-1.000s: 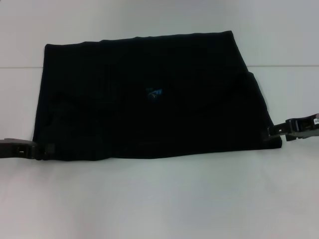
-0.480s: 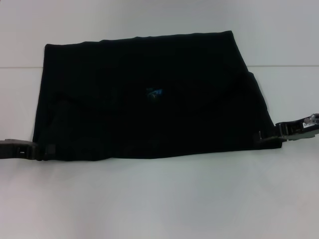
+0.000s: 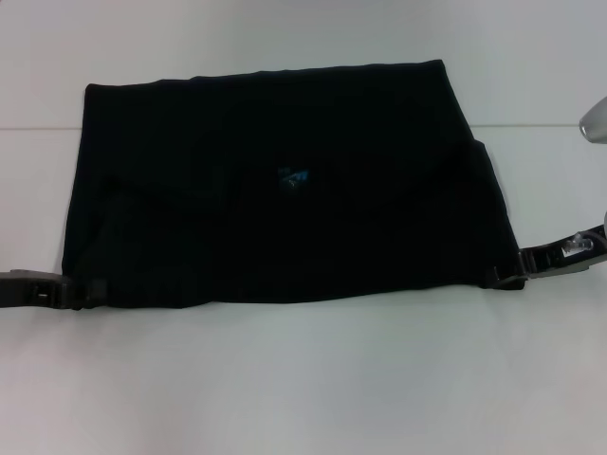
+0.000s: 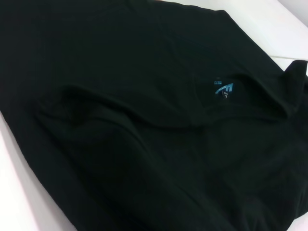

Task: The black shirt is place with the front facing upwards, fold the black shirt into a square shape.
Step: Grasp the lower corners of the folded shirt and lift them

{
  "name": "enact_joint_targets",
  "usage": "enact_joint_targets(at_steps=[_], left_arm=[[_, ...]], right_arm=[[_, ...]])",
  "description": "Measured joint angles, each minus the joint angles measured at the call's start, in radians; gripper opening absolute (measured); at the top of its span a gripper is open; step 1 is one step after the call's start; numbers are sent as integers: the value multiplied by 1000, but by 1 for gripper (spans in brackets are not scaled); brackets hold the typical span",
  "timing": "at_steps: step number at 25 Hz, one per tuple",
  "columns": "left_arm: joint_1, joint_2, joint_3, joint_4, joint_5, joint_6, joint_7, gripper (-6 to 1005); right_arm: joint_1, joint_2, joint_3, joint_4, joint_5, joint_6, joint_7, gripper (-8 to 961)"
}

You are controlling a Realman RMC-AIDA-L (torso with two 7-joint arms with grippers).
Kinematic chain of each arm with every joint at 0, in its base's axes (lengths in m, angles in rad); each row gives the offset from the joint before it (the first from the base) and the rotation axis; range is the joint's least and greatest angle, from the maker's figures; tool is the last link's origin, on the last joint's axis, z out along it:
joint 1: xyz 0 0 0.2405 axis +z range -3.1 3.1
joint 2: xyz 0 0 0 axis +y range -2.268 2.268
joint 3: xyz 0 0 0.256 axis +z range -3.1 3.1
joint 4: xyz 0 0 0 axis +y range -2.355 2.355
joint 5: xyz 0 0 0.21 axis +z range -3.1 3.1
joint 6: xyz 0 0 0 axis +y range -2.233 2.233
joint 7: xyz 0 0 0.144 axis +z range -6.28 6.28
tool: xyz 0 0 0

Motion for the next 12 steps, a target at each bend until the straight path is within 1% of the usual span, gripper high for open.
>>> enact_joint_targets(at_steps=[8, 12], left_arm=[[0, -3, 3, 0, 0, 4, 1, 36], [0, -3, 4, 0, 0, 13, 1, 37]], right_arm=[[-4, -1, 2, -7, 2, -26, -3, 391], [-7, -6, 7, -11, 5, -45, -6, 231]])
